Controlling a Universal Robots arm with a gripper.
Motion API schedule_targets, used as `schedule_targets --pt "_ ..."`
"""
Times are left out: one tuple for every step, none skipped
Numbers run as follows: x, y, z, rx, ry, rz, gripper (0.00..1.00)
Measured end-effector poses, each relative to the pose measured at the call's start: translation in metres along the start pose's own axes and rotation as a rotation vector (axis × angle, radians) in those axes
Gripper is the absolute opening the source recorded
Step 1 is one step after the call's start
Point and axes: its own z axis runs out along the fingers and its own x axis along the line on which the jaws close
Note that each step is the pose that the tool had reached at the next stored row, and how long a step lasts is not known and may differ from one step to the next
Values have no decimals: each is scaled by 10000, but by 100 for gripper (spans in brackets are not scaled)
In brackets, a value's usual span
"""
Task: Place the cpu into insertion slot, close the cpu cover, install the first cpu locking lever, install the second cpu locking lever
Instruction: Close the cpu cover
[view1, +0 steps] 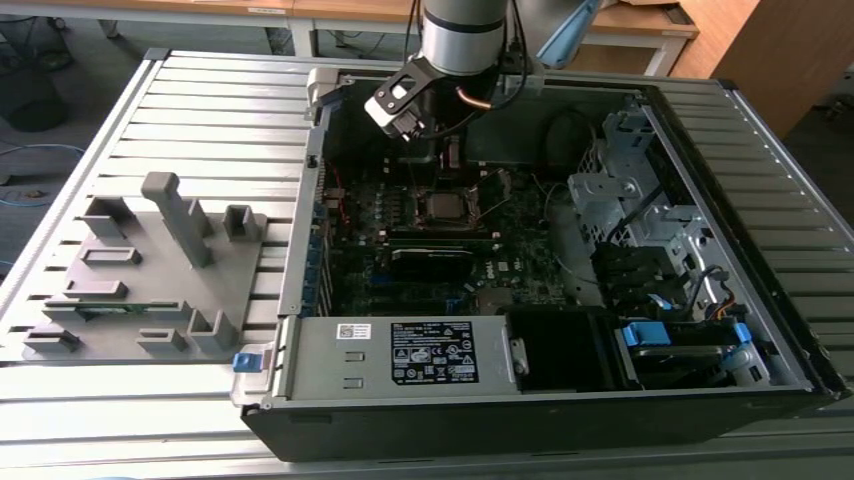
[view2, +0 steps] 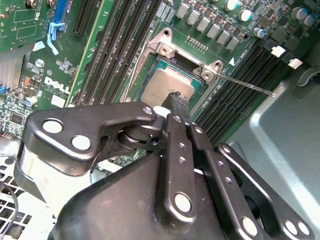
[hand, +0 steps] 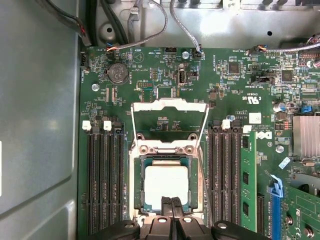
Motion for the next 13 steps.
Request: schedule_targets --pt "0 0 -1 1 -2 0 11" --pt "0 0 -1 1 -1 0 11" --pt "-1 0 -5 3 -6 -1 11" --pt "-1 0 -9 4 -6 0 11" --pt "-1 0 -14 2 -4 0 11" --pt "-1 0 -23 2 -3 0 11" --pt "-1 1 -34 1 -3 0 11" --pt "-1 1 -44 2 -3 0 11" --pt "-1 1 -53 1 -3 0 11" --pt "-1 1 -62 1 -2 0 11" --pt "-1 1 -70 1 -2 0 11" --pt "-1 2 -79 1 -2 0 11" --pt "-1 2 -87 1 -1 0 11"
